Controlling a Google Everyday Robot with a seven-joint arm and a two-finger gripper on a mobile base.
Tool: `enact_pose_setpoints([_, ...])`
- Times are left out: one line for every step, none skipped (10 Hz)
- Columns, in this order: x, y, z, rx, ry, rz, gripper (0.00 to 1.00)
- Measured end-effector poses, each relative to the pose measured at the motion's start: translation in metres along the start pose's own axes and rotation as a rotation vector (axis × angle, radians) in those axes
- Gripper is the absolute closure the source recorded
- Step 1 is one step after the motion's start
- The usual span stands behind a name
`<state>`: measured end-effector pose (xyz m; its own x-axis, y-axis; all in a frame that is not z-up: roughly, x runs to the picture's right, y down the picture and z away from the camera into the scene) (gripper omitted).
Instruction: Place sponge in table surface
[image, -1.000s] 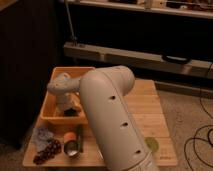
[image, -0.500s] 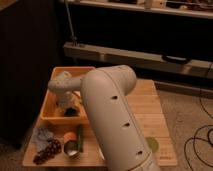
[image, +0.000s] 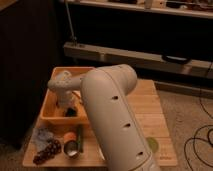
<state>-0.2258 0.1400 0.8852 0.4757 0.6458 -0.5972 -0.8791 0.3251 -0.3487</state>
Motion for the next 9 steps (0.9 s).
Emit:
enact_pose_setpoints([0.001, 0.000, -0.002, 0.005, -0.001, 0.005, 1.00])
enact_pose_setpoints([0.006, -0.004, -0.012, 0.021, -0.010, 0.026, 1.00])
enact_pose_setpoints([0.011, -0.014, -0.025, 0.039, -0.020, 0.046, 1.00])
enact_pose_setpoints([0.014, -0.023, -0.041, 0.052, -0.035, 0.058, 1.00])
enact_pose_setpoints([0.016, -0.027, -0.062, 0.062, -0.051, 0.064, 1.00])
enact_pose_setpoints([0.017, -0.028, -0.087, 0.067, -0.069, 0.066, 1.00])
enact_pose_setpoints([0.019, -0.030, -0.114, 0.073, -0.086, 0.071, 1.00])
enact_pose_setpoints([0.021, -0.036, -0.140, 0.082, -0.102, 0.075, 1.00])
enact_pose_setpoints([0.024, -0.040, -0.169, 0.088, -0.120, 0.077, 1.00])
